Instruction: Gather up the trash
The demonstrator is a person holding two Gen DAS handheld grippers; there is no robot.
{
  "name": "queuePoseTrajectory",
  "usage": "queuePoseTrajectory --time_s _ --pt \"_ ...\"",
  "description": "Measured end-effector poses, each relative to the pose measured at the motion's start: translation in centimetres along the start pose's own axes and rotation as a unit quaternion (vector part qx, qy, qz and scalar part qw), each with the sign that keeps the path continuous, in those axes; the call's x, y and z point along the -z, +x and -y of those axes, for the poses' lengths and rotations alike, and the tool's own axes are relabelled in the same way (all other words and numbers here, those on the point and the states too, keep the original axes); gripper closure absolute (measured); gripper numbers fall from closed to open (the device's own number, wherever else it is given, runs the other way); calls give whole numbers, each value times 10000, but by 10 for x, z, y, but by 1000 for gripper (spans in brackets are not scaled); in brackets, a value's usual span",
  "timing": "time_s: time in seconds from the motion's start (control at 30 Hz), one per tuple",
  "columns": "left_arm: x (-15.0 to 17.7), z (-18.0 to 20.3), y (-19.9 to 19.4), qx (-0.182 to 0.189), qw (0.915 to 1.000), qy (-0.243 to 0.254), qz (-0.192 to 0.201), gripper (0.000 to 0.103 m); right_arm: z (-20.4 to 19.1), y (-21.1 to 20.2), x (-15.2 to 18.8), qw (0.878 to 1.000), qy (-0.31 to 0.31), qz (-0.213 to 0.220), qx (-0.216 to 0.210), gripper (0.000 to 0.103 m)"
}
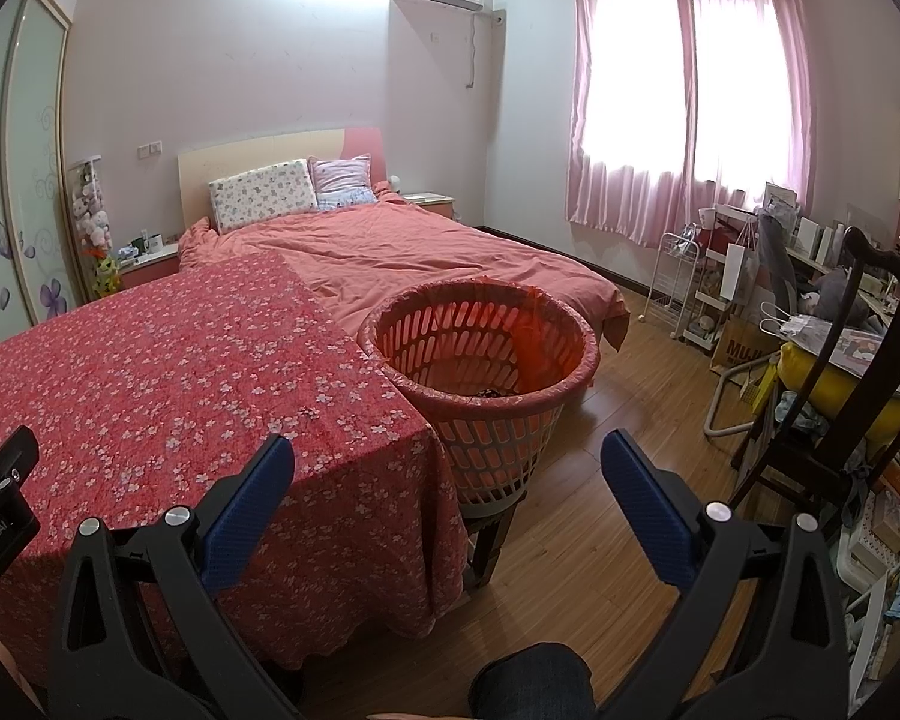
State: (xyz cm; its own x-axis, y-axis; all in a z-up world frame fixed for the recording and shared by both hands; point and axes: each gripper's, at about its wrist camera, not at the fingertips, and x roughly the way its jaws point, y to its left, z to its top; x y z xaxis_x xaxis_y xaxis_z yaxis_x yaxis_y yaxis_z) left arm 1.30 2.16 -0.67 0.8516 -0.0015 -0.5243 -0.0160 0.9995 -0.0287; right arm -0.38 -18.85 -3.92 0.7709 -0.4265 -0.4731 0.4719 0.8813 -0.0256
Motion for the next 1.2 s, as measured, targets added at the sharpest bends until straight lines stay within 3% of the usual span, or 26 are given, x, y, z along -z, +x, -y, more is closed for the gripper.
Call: queuePoseTrajectory --time_s 1.2 --pt "2 -1 2 -33 10000 45 -8 4 -5 -1 4 10000 -21 -36 -32 2"
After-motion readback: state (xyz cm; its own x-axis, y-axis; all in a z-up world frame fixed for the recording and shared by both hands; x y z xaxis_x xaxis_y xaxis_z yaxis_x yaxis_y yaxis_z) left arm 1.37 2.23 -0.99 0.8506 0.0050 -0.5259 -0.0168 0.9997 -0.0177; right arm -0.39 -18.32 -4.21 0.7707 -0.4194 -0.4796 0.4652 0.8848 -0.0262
